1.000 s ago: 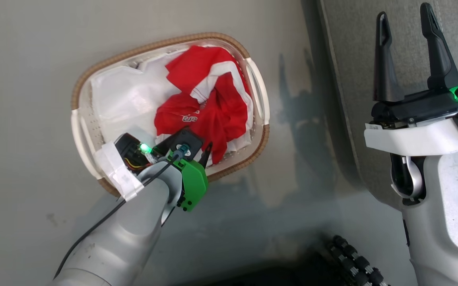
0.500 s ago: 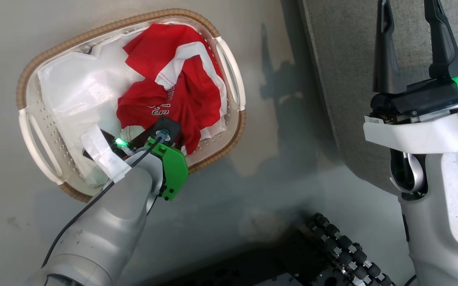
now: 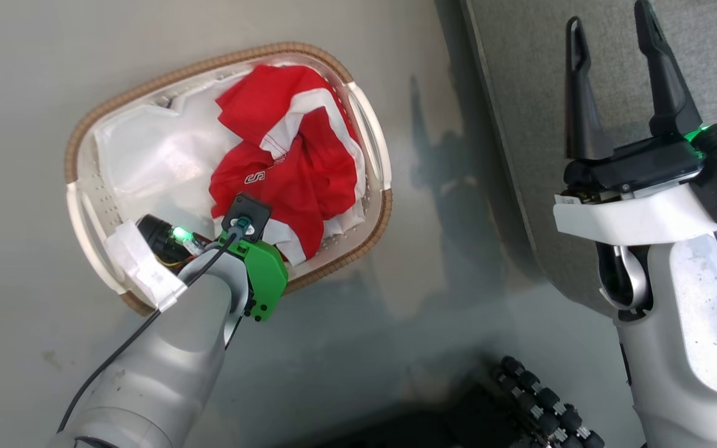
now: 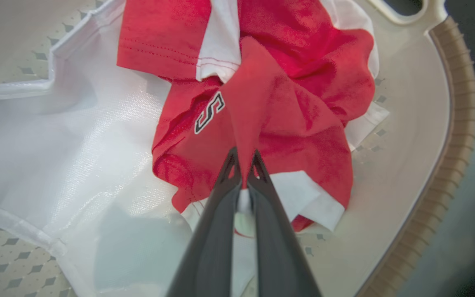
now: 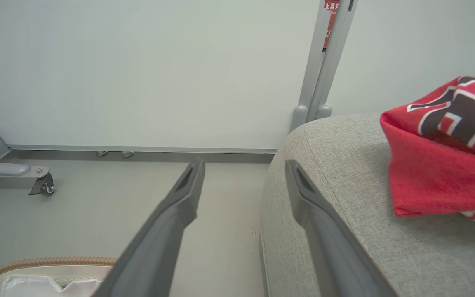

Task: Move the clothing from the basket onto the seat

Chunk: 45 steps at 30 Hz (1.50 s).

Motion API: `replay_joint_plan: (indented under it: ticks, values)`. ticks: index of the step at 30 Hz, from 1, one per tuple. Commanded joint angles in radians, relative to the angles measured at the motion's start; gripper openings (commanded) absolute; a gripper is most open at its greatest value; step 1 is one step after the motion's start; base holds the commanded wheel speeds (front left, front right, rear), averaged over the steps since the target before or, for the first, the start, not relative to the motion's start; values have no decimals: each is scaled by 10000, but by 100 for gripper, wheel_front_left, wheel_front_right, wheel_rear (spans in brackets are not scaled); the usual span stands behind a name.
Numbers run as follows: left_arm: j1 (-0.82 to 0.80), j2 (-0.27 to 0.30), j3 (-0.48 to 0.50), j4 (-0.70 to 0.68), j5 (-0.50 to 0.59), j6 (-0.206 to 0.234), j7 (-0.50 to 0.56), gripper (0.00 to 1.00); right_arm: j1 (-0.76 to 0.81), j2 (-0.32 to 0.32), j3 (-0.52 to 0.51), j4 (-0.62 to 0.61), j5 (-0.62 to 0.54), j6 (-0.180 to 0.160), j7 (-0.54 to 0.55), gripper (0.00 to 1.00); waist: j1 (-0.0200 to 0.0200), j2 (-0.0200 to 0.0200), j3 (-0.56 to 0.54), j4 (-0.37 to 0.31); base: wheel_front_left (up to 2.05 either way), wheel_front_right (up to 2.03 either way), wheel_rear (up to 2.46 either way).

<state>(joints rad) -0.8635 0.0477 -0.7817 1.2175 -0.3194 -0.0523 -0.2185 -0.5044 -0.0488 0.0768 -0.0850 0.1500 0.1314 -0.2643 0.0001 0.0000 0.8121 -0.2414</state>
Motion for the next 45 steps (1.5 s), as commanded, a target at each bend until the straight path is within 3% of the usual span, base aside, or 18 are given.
replay_joint_plan:
  ticks: [1, 11, 27, 38, 45]
  values:
    - [179, 53, 8, -18, -120, -52, -139, 0, 168, -33, 6, 87, -84, -14, -2, 100, -1, 0, -732, 398, 0, 0, 0]
    - [936, 369, 116, -1122, -143, -218, -474, 0, 994, -34, 65, 935, -406, -14, -2, 100, -1, 0, -3138, 979, 0, 0, 0]
    - [2367, 2379, -400, -4523, 455, -630, -398, 0, 3025, -33, 201, 2249, -785, -14, -2, 100, -1, 0, -6681, 1147, 0, 0, 0]
    - [1387, 4053, -863, -7633, 266, -770, 1208, 0, 3323, -34, 1027, 2857, -715, -14, -2, 100, -1, 0, -7981, 1537, 0, 0, 0]
    - [607, 4655, -710, -9168, -59, -776, 1961, 0, 2959, -33, 1832, 3118, -693, -14, -3, 100, -1, 0, -8231, 1733, 0, 0, 0]
